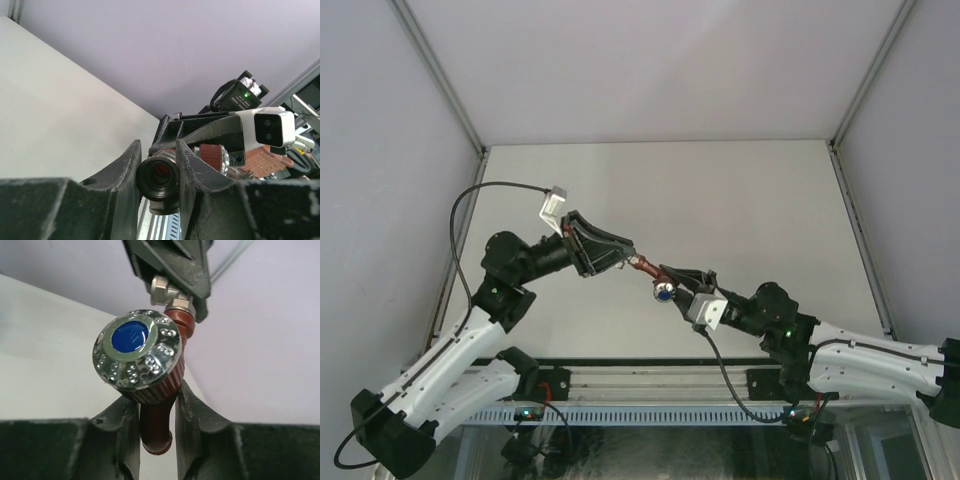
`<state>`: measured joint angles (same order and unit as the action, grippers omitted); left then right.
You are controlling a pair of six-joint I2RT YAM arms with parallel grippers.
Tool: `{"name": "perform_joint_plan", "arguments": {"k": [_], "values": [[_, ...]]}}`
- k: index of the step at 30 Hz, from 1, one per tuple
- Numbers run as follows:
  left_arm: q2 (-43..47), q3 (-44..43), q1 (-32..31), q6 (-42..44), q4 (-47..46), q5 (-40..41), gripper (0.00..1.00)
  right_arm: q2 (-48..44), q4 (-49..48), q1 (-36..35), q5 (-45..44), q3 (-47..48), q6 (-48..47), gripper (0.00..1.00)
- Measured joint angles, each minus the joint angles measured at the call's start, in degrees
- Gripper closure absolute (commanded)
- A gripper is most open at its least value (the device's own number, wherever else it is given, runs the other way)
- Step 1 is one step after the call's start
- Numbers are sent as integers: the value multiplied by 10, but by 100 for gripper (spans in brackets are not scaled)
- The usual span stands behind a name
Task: Install the water faucets
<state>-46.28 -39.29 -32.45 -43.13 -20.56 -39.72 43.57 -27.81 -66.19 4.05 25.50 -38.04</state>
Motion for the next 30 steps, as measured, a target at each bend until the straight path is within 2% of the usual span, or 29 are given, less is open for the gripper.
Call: {"name": "perform_joint_plan", "arguments": {"k": [1, 2, 4, 9, 15, 18, 20, 22, 26, 30], "values": [[2, 1, 0, -5, 0, 7, 100, -1, -6, 0, -5, 0, 0, 100], [4, 2, 0, -9, 0, 10, 97, -2, -9, 0, -9, 0, -2, 100], [5, 2, 0, -17, 0, 14, 84, -8, -11, 2, -17, -1, -3, 100], [-7, -2, 0, -6, 10, -18, 61, -33, 20, 13, -10, -4, 1, 100], [-40, -13, 0, 45, 60, -88, 51, -81, 78, 64, 53, -6, 9, 100], [-50, -13, -1, 52, 72, -112, 57, -94, 98, 79, 76, -6, 8, 100], [-54, -13, -1, 52, 78, -121, 66, -98, 112, 84, 88, -6, 2, 100], [-56, -13, -1, 52, 81, -129, 97, -100, 120, 86, 94, -6, -5, 100], [-61, -14, -1, 52, 83, -134, 100, -100, 122, 89, 96, -7, 2, 100], [-57, -23, -2, 67, 94, -127, 100, -95, 122, 119, 132, -6, 64, 100]]}}
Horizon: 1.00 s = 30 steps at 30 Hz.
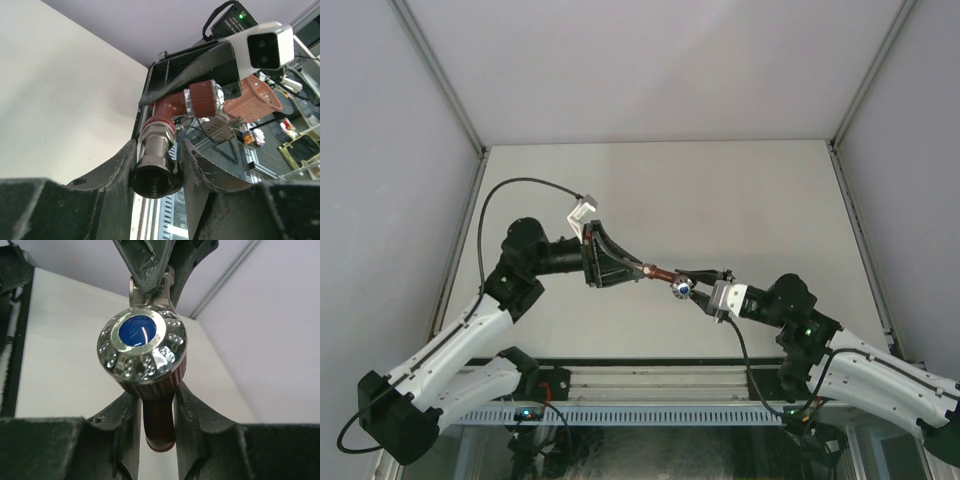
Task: Install the water faucets
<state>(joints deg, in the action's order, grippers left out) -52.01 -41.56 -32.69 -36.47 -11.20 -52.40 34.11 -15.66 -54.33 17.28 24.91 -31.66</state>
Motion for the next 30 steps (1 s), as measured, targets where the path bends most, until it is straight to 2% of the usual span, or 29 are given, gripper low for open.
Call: {"name": "perform_joint_plan", "arguments": {"k": [8, 11, 12, 15, 17, 19, 21, 25, 27, 28, 29, 30], "values": [[37, -5, -28, 52, 47, 45, 100, 20, -5, 77, 128, 7, 204, 100], [37, -16, -31, 52, 58, 55, 100, 20, -8, 84, 132, 10, 267, 89], [35, -18, -31, 50, 58, 58, 100, 20, -8, 86, 133, 11, 282, 83], [27, -21, -32, 34, 53, 69, 100, 19, -7, 89, 130, 11, 308, 77], [23, -20, -31, 23, 42, 76, 100, 19, -8, 89, 123, 11, 319, 71], [21, -18, -30, 12, 29, 83, 100, 18, -8, 87, 113, 13, 323, 69], [21, -18, -30, 6, 20, 87, 100, 17, -8, 82, 99, 18, 322, 58], [20, -14, -35, 6, 16, 80, 100, 24, -34, 63, 54, 31, 313, 50], [17, -13, -37, 7, 19, 73, 100, 27, -49, 54, 35, 39, 305, 53], [16, -13, -38, 8, 19, 71, 100, 28, -56, 50, 28, 41, 299, 60], [15, -13, -38, 8, 19, 70, 100, 28, -61, 47, 22, 43, 291, 72], [15, -13, -38, 8, 20, 70, 100, 28, -63, 45, 20, 43, 285, 81]]}}
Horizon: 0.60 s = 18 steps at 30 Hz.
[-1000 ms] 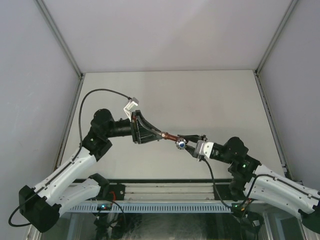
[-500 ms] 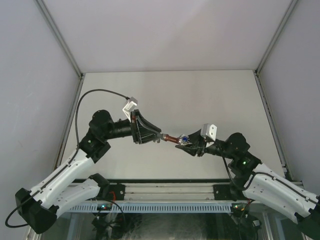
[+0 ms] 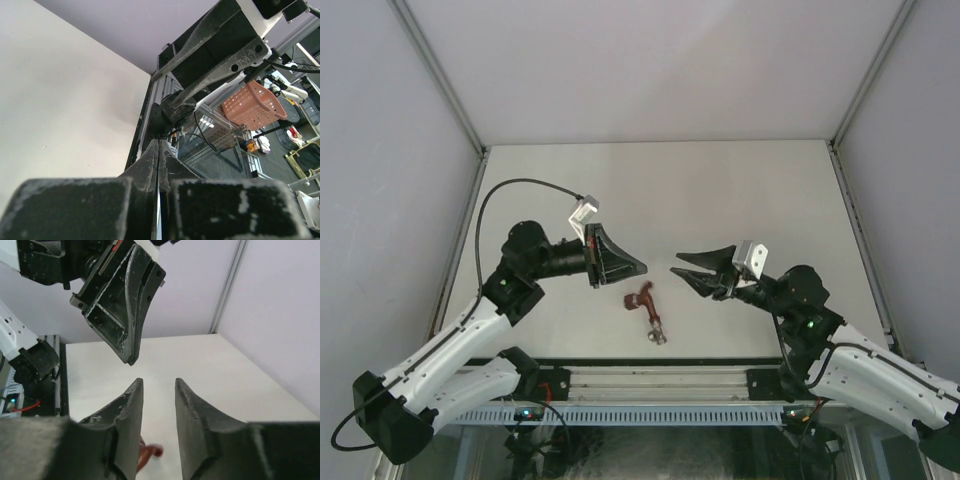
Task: Install the water faucets
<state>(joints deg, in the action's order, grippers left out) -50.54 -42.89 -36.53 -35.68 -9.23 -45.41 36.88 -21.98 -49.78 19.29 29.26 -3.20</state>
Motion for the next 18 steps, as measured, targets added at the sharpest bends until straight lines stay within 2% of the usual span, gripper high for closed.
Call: {"name": "perform_joint_plan", "arguments": {"k": [4, 6, 7, 9, 15, 18], "values": [[0, 0, 0, 3, 1, 2, 100, 3, 1, -2, -6, 2, -26, 77], [0, 0, 0, 11, 9, 8, 100, 5, 17, -2, -23, 2, -31, 71], [-1, 0, 0, 20, 18, 14, 98, 5, 28, 2, -39, 3, -27, 65], [-3, -1, 3, 39, 46, 40, 71, 5, 63, 19, -73, 3, 8, 57], [2, 6, 30, 78, 130, 183, 12, 29, 158, 81, -129, 3, 153, 45], [32, 49, 45, 63, 133, 269, 3, 78, 165, 82, -118, 3, 206, 42]]}}
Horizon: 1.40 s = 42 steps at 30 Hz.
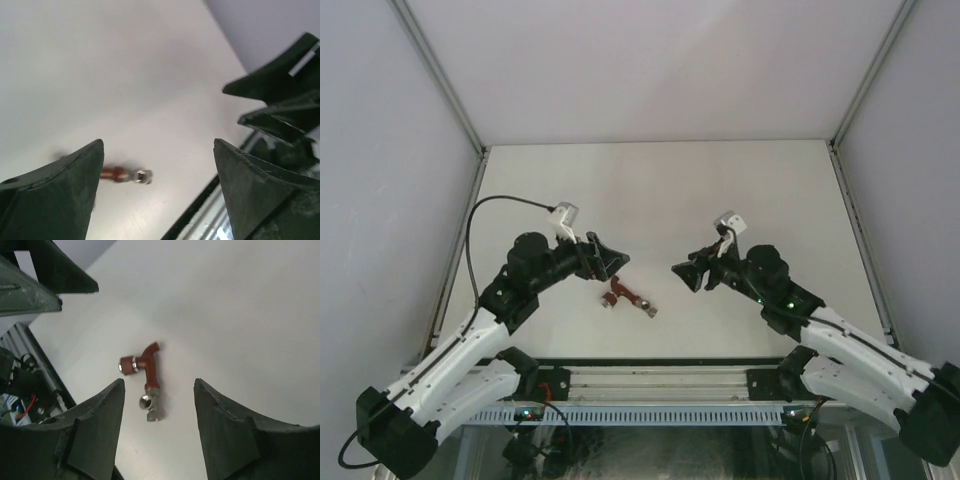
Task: Install the water faucets
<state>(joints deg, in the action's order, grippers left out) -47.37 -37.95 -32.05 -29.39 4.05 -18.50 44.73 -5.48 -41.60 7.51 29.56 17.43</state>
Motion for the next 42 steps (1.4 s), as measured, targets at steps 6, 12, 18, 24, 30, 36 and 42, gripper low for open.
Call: {"name": "perform_joint_plan", "arguments": {"k": [6, 12, 18, 24, 30, 36, 42], "values": [[-21, 89, 51, -50, -1, 83, 0, 181, -37, -13, 48, 0, 28, 37], [-98, 101, 67, -79, -12, 93, 0, 312, -85, -88, 33, 7, -50, 36], [-128, 121, 71, -98, -27, 93, 0, 431, -167, -126, 24, 35, -102, 38], [-131, 137, 79, -105, -45, 92, 0, 527, -199, -155, -10, 83, -150, 43], [-128, 156, 86, -106, -57, 92, 0, 545, -199, -190, -48, 92, -166, 46], [-118, 167, 87, -106, -59, 90, 2, 545, -187, -197, -67, 96, -161, 44], [-103, 167, 87, -105, -61, 77, 2, 530, -186, -191, -70, 80, -150, 42]]}}
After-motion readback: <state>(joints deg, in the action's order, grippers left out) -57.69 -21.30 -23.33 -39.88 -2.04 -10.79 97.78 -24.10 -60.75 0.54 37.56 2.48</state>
